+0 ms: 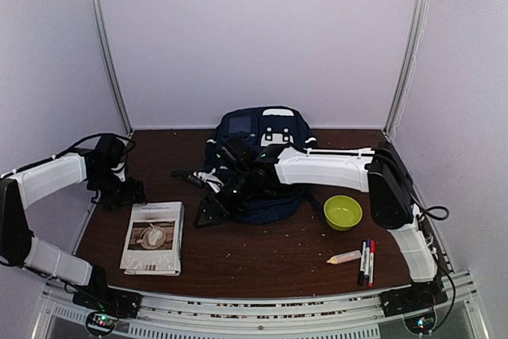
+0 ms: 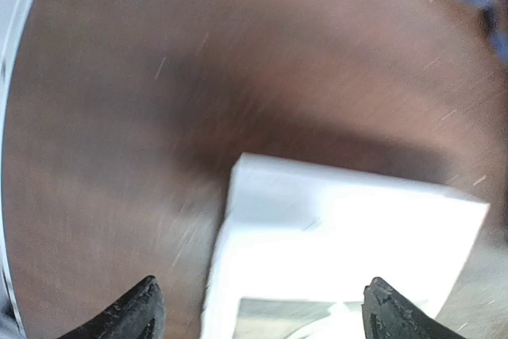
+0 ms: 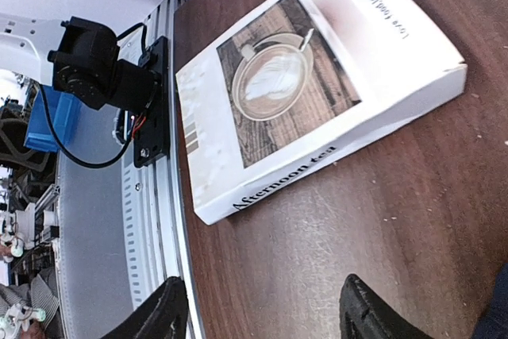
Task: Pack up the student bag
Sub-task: Move the book to the center of the board.
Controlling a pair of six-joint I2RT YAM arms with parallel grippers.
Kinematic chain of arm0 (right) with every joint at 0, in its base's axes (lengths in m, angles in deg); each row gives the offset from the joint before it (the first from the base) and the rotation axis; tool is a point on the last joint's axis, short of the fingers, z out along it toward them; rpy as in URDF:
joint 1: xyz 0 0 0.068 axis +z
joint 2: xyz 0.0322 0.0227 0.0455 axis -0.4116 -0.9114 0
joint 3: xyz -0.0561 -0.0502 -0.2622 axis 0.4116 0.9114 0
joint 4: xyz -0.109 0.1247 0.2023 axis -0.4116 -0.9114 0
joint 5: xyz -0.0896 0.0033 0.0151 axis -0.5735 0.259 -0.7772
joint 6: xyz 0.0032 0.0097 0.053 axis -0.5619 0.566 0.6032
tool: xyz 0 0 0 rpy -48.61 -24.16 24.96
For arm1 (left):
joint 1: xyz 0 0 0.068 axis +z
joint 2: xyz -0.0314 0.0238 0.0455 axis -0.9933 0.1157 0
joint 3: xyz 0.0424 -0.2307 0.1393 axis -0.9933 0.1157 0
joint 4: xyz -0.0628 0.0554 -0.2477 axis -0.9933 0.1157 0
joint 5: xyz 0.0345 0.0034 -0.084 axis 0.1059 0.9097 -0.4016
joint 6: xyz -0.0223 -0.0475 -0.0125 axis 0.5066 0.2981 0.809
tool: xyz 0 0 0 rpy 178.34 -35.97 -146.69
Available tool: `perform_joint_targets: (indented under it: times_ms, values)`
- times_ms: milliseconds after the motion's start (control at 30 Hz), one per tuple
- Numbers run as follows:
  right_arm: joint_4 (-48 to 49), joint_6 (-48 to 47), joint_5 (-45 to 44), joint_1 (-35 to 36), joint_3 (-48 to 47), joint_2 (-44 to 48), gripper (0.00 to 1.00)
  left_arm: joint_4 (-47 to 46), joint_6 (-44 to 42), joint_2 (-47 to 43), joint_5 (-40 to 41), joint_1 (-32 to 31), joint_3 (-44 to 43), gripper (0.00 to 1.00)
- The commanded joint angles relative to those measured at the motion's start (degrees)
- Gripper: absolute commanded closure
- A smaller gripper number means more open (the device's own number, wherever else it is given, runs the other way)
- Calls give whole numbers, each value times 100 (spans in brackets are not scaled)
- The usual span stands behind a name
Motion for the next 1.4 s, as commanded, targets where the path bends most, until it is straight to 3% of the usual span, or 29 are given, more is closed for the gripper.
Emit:
perform_joint_targets:
  times_ms: [0,167,233,533,833,967,1167,1367]
  values:
    - [-237,-32,376,134,-630,-659,34,412,200,-290,-191,249,416,12]
    - [-402,67,434,230,-1199,-1210,34,96,516,-247,-779,296,868,10]
    - [-436,107,422,232,-1397,-1349,34,-206,612,-152,-1015,290,1043,2]
    - [-187,631,706,114,-1748,-1784,34,-994,677,168,-1715,-120,1336,4]
    - [343,1192,449,-301,-881,-1405,35,-1632,1335,309,-2047,-1144,1386,9]
    - [461,1304,114,-511,-167,-1075,42,-1526,1693,158,-1804,-1706,1220,9]
    - [802,1602,27,-812,517,-959,55,-1400,1760,-322,-1346,-1760,1479,2]
    - [811,1643,-78,-920,628,-1028,63,-2157,2116,-511,-1517,-1765,1928,2]
